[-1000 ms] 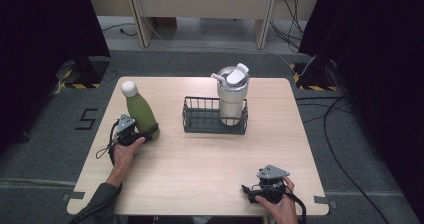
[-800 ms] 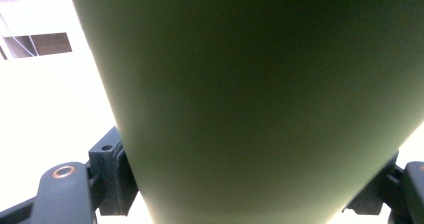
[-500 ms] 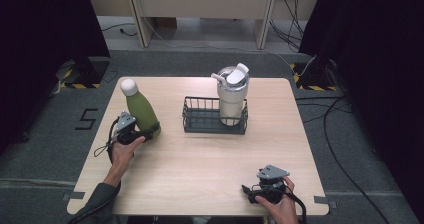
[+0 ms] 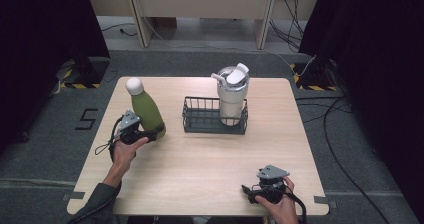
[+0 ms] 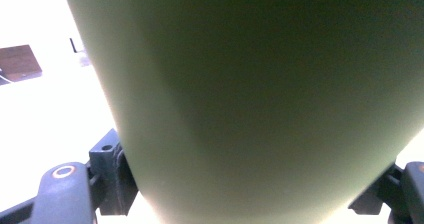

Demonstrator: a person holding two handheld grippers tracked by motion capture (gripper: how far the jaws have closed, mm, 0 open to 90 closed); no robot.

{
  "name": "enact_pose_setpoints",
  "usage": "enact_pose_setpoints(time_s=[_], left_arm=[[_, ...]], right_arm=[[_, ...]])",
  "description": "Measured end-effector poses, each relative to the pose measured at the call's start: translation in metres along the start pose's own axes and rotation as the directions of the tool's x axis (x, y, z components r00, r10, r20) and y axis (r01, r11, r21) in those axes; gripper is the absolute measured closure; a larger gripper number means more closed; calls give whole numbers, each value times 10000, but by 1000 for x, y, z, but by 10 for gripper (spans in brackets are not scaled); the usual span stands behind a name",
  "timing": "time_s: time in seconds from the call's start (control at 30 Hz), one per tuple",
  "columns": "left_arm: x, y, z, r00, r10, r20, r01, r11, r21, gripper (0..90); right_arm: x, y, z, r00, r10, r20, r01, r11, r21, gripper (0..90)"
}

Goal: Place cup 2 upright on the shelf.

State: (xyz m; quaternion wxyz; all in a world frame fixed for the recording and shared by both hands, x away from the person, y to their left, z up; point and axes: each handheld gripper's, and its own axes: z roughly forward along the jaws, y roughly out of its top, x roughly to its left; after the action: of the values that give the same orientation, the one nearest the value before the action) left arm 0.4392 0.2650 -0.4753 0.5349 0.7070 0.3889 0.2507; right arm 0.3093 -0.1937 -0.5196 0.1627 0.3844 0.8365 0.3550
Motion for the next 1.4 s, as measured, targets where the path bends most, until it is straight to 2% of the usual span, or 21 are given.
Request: enact_pose_setpoints(time_s=[0.1,0.4,0.47,0.7,0.8,1.03,1.17,1.37,1.4], left_arm=[[-3,5,0,9999,153,80,-153,9999,14,205],[-12,24,1,9989,20,473,-10,9998,-221,205],[-14,28,2,9986,154,509,-142,9996,-234,205],[-19,42,3,9971,346,682,-337,9993,-138,206],[-21,51,3,9956,540,766,-539,9985,-35,205],[-22,68,6,9932,510,1050,-509,9987,-38,206],[-24,75,8,9918,642,1109,-647,9979,11,206],[-26,87,15,9896,713,1245,-731,9973,93,206],[-27,90,18,9884,632,1384,-650,9978,89,205]], right_arm=[[0,0,0,10000,-4,-3,4,10000,8,119],[0,0,0,10000,-46,-12,46,10000,-2,118],[0,0,0,10000,-49,-11,49,10000,-3,118],[0,0,0,10000,-47,-12,47,10000,-3,118],[0,0,0,10000,-45,-11,45,10000,-1,118],[-1,0,0,10000,-97,-18,97,10000,-2,118],[-1,0,0,10000,-97,-17,97,10000,-1,118],[-1,0,0,10000,-84,-25,84,10000,3,118],[-1,0,0,10000,-81,-24,81,10000,3,118]])
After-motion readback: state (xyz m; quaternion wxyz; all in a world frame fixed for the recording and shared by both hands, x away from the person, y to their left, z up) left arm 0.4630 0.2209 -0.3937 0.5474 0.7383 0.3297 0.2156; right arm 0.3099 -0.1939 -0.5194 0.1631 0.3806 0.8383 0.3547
